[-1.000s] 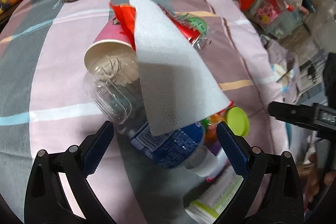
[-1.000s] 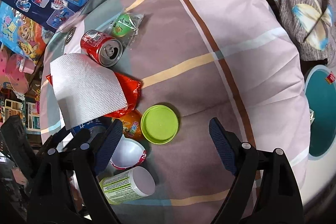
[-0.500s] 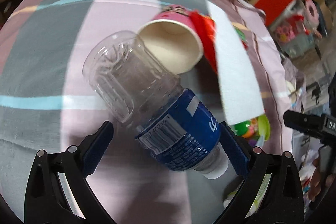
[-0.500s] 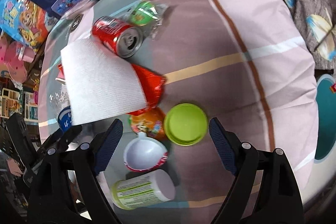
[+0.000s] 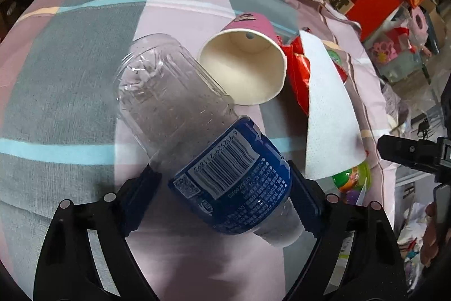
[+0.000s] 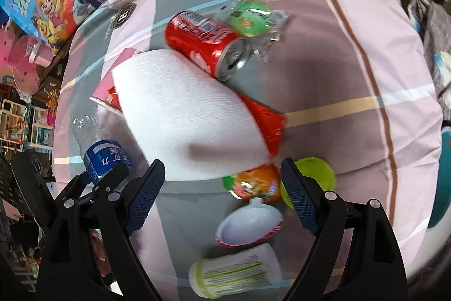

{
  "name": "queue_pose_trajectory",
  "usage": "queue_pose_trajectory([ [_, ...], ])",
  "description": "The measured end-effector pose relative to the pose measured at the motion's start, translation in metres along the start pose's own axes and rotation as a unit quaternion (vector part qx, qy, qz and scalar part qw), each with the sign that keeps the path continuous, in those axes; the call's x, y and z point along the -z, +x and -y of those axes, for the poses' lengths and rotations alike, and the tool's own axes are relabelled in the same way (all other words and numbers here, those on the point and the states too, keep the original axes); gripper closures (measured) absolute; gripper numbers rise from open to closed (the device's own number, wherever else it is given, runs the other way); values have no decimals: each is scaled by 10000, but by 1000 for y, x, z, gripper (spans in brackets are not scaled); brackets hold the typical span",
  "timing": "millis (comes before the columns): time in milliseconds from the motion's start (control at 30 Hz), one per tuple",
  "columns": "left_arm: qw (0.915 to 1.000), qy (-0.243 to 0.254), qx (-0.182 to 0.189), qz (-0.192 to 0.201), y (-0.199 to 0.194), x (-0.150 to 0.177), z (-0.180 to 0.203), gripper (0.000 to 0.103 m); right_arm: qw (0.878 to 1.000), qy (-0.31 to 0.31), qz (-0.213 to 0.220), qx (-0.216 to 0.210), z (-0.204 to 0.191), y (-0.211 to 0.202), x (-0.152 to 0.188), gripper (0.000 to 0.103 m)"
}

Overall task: Collect trash
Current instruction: 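Grasp the blue-labelled water bottle with the left tool while the right tool grasps the pink paper cup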

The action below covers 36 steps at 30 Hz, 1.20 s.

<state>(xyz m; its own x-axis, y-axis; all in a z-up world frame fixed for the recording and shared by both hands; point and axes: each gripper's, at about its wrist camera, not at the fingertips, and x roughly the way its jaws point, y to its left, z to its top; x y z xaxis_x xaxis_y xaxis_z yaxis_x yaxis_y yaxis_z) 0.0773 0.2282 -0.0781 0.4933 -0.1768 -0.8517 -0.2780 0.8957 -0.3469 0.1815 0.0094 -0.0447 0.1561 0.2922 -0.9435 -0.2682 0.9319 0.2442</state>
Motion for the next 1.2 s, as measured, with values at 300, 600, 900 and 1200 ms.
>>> queue_pose_trajectory([
  [300, 9999, -92, -61, 111, -28, -2, -45, 16, 9981, -606, 131, 51, -64, -3, -19, 23],
  [600, 9995, 127, -3, 295, -39, -39, -68, 16, 9933, -1135, 186, -131, -136, 21, -75, 23],
  [900, 9998, 147, -100, 41, -20, -49, -82, 16, 9959, -824, -282, -228, -139, 78, -104, 34],
  [1200, 9999, -7, -109, 100, -19, -51, -89, 15, 9905, -971, -839, -487, -154, 113, -92, 35],
])
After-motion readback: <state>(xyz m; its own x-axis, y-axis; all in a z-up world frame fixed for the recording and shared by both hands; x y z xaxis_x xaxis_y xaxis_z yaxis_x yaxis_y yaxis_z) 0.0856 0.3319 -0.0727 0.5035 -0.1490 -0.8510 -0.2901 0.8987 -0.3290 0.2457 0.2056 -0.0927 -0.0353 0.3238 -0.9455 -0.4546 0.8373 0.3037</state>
